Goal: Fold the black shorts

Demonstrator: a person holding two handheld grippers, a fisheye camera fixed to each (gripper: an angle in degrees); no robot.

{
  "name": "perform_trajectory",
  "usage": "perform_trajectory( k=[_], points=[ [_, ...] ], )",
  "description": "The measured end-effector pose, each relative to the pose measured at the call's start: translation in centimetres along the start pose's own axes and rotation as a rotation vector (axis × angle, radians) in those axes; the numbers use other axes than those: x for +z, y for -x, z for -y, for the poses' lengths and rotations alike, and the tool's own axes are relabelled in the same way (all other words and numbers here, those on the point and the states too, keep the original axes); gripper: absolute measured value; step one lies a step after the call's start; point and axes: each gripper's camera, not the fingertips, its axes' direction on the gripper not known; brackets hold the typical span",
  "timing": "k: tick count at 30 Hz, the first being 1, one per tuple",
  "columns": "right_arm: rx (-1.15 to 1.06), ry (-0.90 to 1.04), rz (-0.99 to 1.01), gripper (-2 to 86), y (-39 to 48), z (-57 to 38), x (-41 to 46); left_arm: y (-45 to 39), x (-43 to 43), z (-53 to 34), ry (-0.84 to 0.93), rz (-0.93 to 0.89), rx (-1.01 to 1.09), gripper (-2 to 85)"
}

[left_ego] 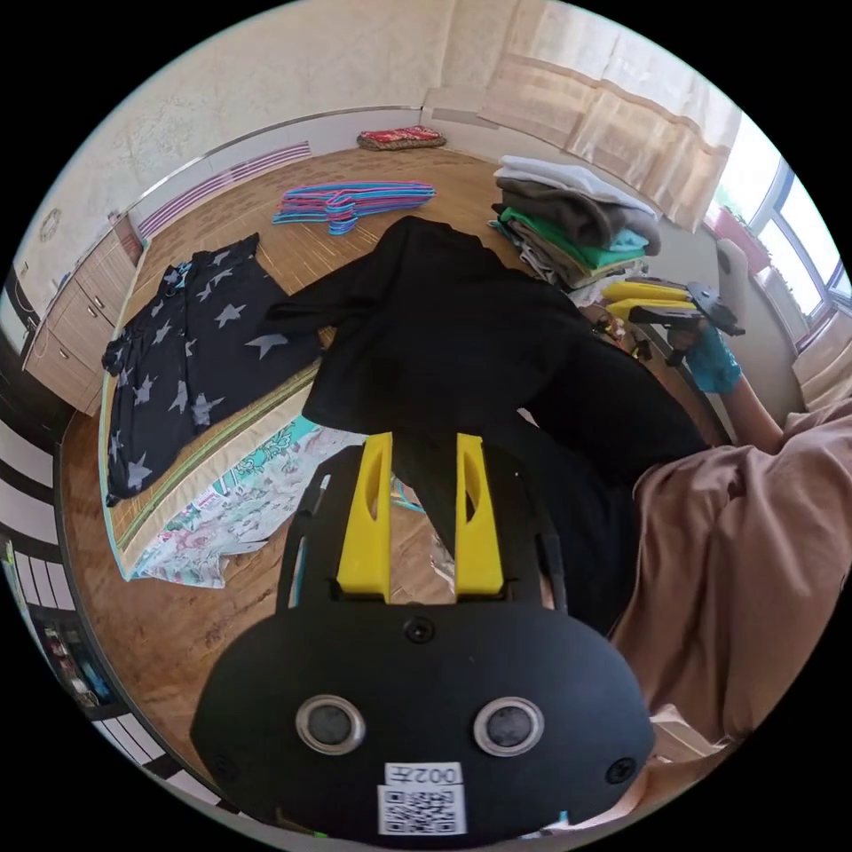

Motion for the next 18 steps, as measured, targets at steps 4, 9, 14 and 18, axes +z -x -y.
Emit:
perform_trajectory(
  k=[4, 9, 14, 18],
  points=[
    [-0.134, 0.028, 0.023, 8.2, 3.0, 2.0, 0.9, -0.1, 0.2, -2.1, -0.006, -0.043, 0.047, 6.5],
    [-0.214, 0.044, 0.069, 8.3, 5.3, 3.6, 2.3, 0.6, 1.4, -3.8, -0.054, -0.065, 0.015, 5.9],
    [-0.266, 0.085, 0.106, 9.0, 6.7, 4.7, 4.3, 1.3, 3.0, -5.1, -0.070, -0.097, -0.007, 4.0],
    [-0.289, 0.114, 0.144, 10.6, 7.6, 5.8, 6.4, 1.6, 2.5, -6.6, -0.130, -0.067, -0.020, 0.3]
  ],
)
